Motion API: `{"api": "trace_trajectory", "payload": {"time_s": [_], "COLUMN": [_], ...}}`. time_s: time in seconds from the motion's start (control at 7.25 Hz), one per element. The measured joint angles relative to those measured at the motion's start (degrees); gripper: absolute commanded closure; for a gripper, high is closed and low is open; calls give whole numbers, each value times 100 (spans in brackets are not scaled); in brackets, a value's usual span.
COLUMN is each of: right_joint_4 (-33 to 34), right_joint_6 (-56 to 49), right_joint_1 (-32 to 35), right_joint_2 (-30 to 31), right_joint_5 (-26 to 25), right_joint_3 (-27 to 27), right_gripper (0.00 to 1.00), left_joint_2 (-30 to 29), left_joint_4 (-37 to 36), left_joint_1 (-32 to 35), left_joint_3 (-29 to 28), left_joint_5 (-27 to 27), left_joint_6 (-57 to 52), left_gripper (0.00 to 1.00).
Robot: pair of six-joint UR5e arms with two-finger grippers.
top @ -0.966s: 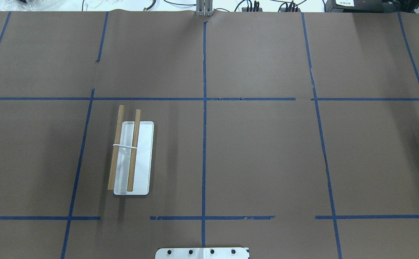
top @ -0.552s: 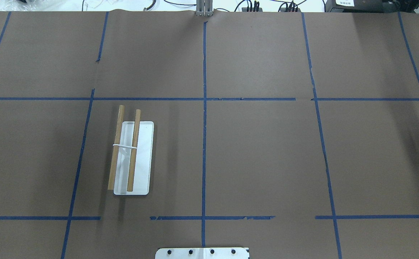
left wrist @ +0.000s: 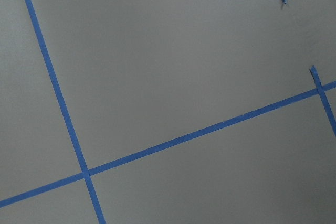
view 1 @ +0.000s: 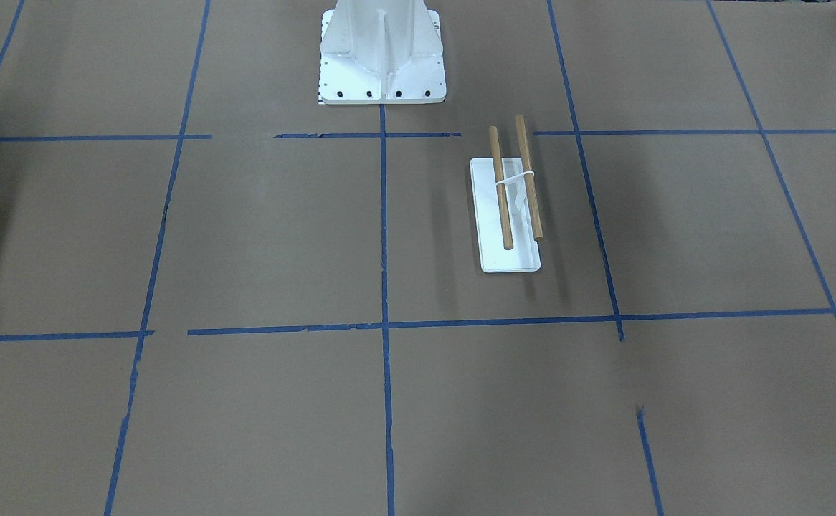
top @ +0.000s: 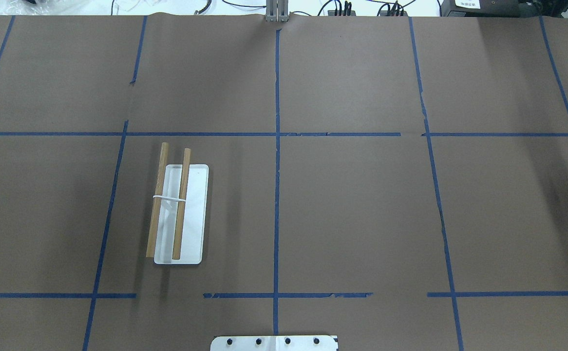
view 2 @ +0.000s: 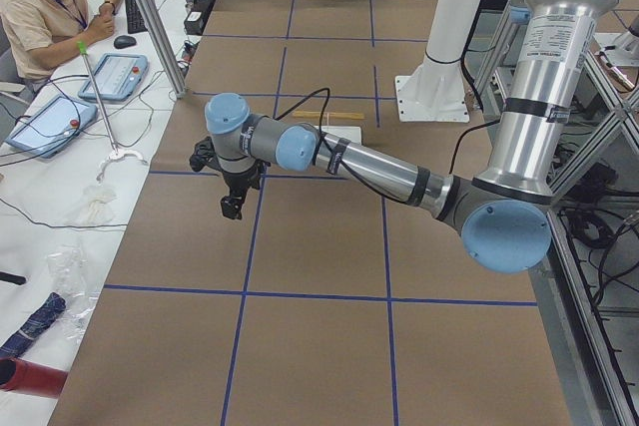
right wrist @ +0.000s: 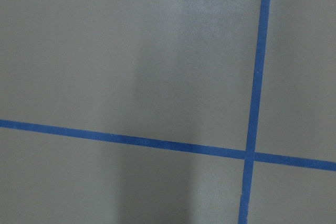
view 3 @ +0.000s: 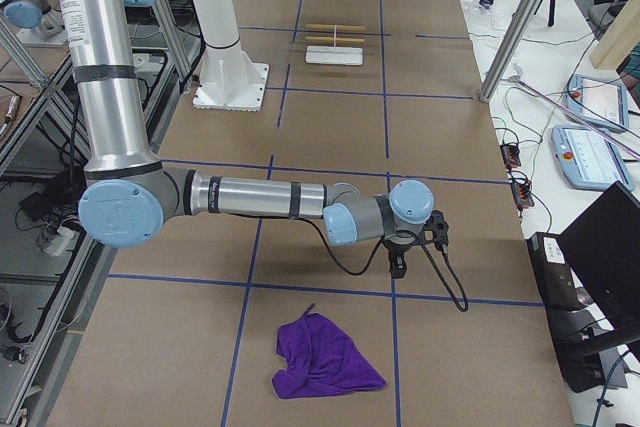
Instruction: Hang towel on rack
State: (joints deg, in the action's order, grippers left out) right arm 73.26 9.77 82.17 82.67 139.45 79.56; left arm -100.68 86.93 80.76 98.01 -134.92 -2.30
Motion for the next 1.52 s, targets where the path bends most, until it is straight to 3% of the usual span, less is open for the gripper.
{"api": "trace_trajectory", "payload": {"time_s": [0.69, 0.97, 1.38, 1.52], "right_joint_4": [-18, -13, 4, 3], "right_joint_6": [71, -562, -2140, -2388], "right_joint_1": [-41, 73, 779, 912], "right_joint_2": [730, 1326, 1643, 1582], "right_joint_5": [-53, -378, -518, -524], "right_joint_3": [407, 378, -469, -759], "right_gripper": [2, 6, 8, 14], "left_joint_2": [256, 261, 261, 263], "left_joint_4": [23, 33, 28, 27], "left_joint_1": [0, -12, -2, 0], "left_joint_3": [211, 248, 356, 372], "left_joint_5": [-10, -10, -20, -30], "left_joint_6": [2, 2, 2, 2], "left_gripper": [0, 0, 0, 0]}}
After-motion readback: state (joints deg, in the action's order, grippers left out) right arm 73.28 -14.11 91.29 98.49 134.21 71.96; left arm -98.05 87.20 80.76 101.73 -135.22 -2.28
